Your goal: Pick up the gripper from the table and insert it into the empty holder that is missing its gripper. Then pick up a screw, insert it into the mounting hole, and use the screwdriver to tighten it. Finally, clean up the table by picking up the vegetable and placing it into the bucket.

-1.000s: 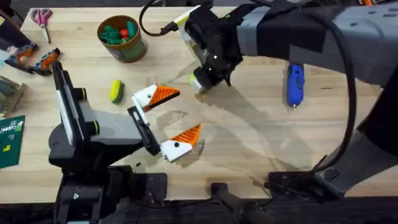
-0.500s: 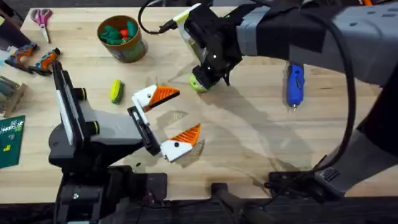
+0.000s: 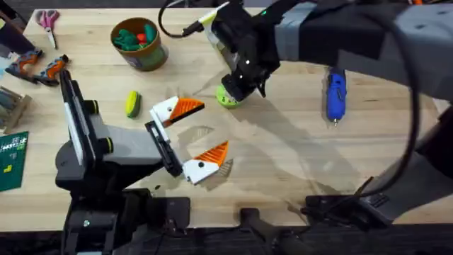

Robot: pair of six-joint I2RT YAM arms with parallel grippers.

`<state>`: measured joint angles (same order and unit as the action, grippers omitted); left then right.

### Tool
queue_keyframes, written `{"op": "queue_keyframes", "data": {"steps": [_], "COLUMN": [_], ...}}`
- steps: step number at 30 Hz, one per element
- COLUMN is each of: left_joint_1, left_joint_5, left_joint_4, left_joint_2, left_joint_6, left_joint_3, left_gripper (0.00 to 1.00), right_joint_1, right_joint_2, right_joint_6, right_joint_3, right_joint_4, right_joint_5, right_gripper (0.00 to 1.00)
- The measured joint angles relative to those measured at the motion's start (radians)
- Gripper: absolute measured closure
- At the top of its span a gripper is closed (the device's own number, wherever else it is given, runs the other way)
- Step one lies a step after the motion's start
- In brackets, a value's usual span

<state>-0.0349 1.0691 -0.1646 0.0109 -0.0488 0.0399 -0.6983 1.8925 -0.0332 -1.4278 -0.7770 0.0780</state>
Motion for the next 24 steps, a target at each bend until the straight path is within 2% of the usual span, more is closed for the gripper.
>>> {"op": "queue_keyframes", "data": {"steps": [8,14,17,24], "left_joint_1": [0.000,0.000,0.000,0.000], "left_joint_5": [0.000,0.000,0.000,0.000], "left_joint_4": [0.000,0.000,0.000,0.000], "left_joint_2": [0.000,0.000,0.000,0.000], "left_joint_6": [0.000,0.000,0.000,0.000], "left_joint_3": [0.000,0.000,0.000,0.000], "left_gripper": [0.015,0.015,0.015,0.015], "right_joint_1": [0.000,0.000,0.000,-0.019], "right_joint_2": [-0.083,-0.093,-0.093,-0.093], "right_joint_6": [0.000,0.000,0.000,-0.001], "right_joint_3": [-0.116,-0.240,-0.357,-0.518], "right_joint_4": [-0.113,-0.217,-0.321,-0.459], "right_joint_5": [0.000,0.000,0.000,0.000], "right_gripper": [0.995,0.995,0.995,0.995]}}
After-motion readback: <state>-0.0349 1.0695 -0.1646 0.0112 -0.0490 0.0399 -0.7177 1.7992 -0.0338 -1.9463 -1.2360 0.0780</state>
